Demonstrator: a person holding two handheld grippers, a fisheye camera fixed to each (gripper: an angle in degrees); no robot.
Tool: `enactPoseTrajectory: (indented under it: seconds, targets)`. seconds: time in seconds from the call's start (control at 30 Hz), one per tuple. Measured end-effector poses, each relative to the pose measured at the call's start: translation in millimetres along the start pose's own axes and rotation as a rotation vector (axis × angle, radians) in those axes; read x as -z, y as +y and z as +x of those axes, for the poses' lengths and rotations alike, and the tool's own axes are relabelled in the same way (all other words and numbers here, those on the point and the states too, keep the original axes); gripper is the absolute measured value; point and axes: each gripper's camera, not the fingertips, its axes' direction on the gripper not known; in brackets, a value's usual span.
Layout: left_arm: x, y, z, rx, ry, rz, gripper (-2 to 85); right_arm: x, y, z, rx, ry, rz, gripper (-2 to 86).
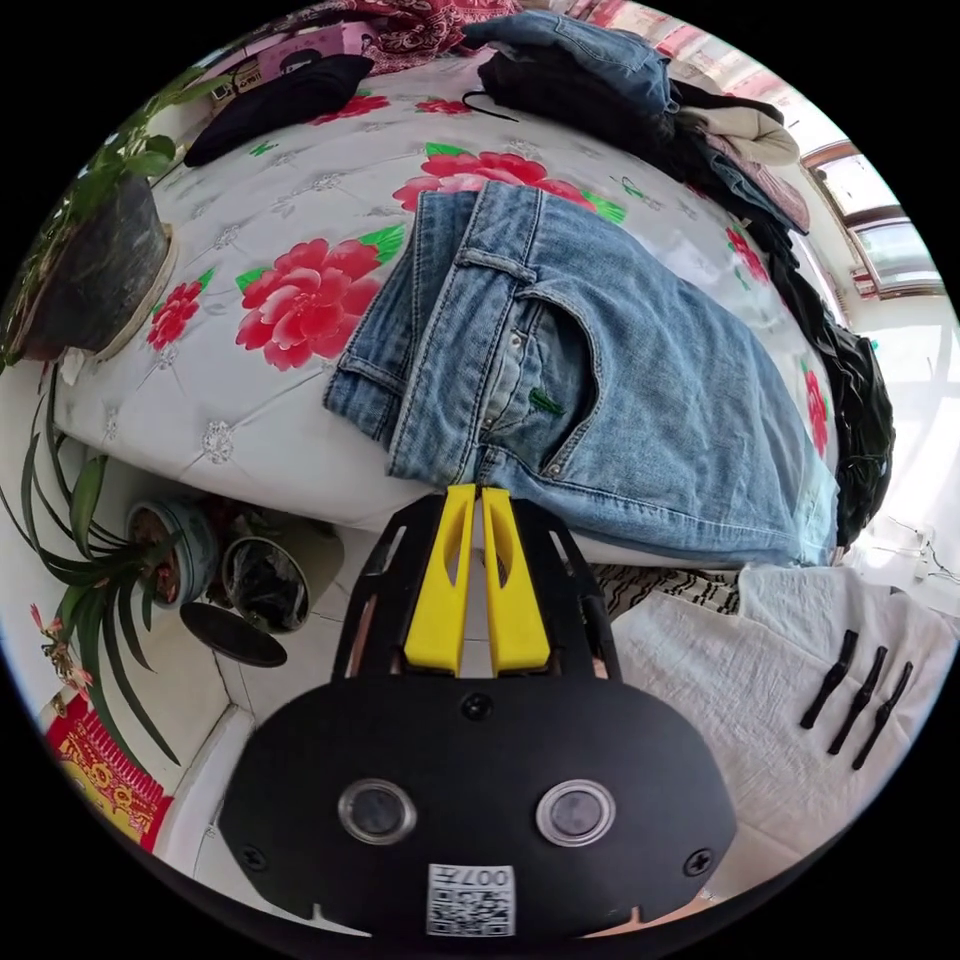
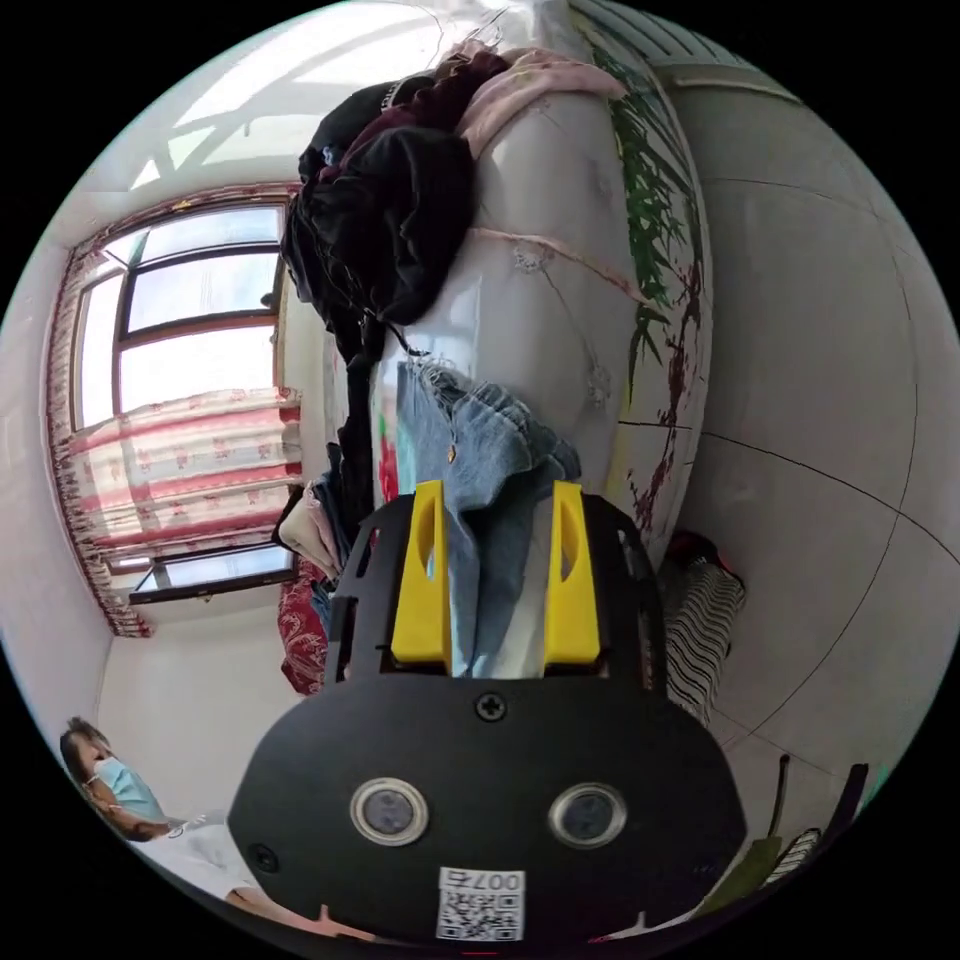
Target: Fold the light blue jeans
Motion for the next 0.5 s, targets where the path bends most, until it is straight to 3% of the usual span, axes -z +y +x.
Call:
enactPoseTrajectory:
  seconds: [0.17,0.33,0.43,0.5]
  targets:
    - [-5,-6,-5,0.071,0.030,0.008,-0.9,-31,-13,-39,0.090,0.120,-0.026,1.1]
    - [-6,-20,1,0.096,0.124,0.060,-0.9,-59,-33,-122,0.314,0.058,-0.011,0.2]
    - [-8,-36,20,0.072,0.152,0.083,-0.9,-71,-36,-170,0.428,0.131,0.036,0.7]
    - [-9,-43,33,0.037,0.127,0.083,-0.9,-81,-39,-181,0.407,0.283,0.026,2.0]
